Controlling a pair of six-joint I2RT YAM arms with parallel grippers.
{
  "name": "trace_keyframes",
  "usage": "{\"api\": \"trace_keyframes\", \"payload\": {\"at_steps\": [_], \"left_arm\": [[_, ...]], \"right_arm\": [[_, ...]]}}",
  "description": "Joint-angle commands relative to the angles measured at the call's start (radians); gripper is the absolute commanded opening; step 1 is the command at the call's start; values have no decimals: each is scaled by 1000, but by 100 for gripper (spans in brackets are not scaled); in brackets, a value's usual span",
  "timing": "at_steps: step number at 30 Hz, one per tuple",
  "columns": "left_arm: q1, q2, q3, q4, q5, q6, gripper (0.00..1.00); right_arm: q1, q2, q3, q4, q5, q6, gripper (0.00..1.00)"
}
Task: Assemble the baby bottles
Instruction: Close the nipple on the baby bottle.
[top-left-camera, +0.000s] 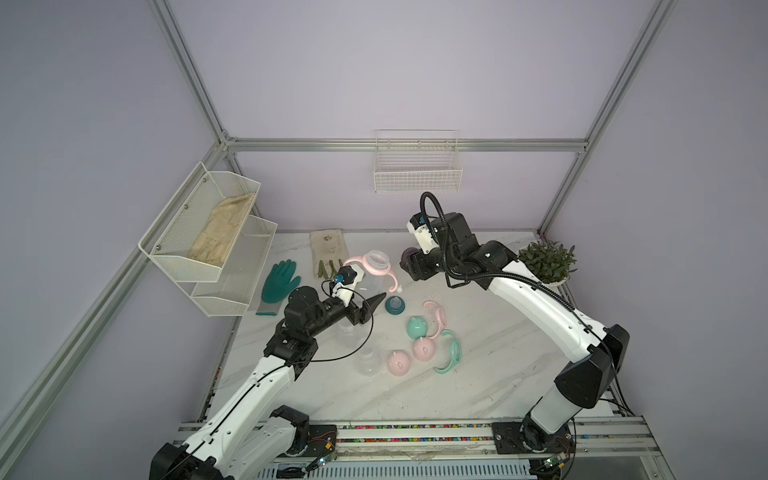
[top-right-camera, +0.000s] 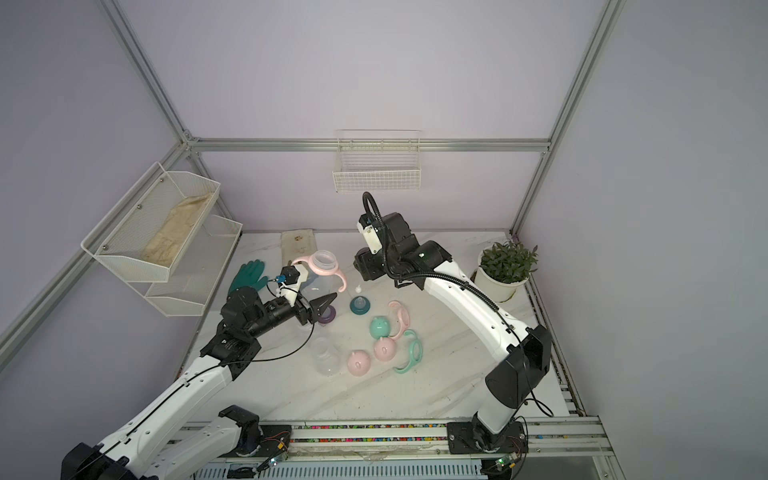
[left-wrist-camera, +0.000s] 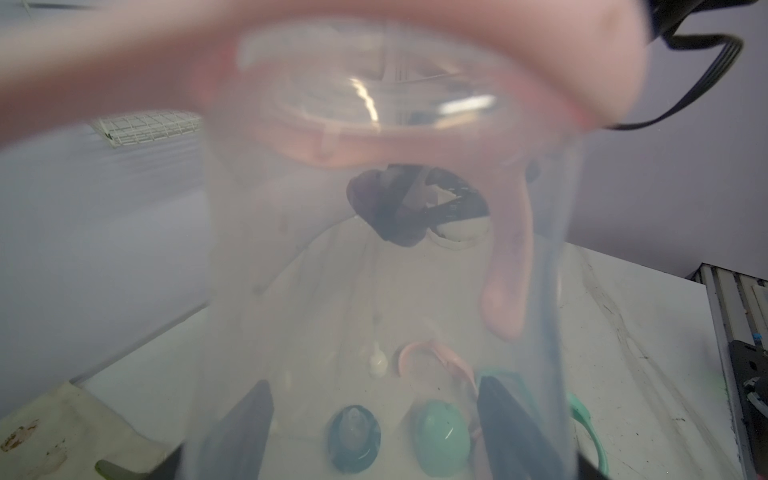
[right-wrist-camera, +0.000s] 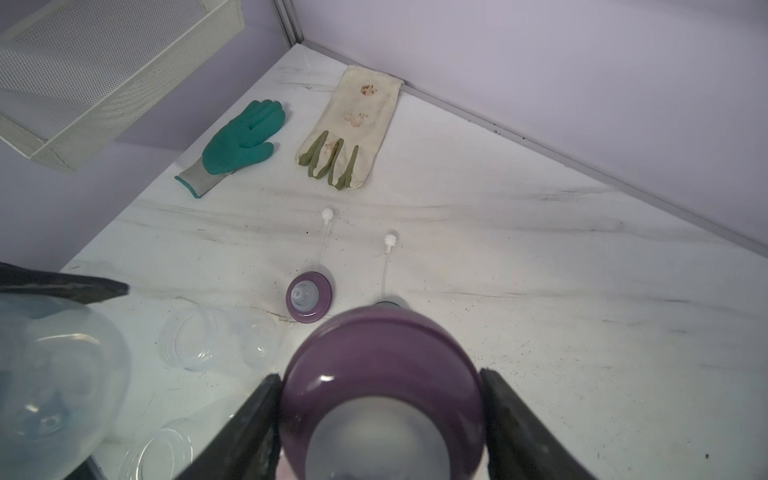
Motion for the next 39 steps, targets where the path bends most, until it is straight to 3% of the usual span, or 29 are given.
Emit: {"api": "trace_keyframes", "payload": {"at_steps": [1,18,39], "left_arm": [[6,11,-27,51,43,29,0],[-1,174,-4,49,94,56,0],[-28,287,65,51,131,68,0]], "right_arm": [[-2,-17,76,-51,28,-28,50],[1,-25,341,-122,-119,-57,50],[16,-48,280,-73,-244,-33,50]]}}
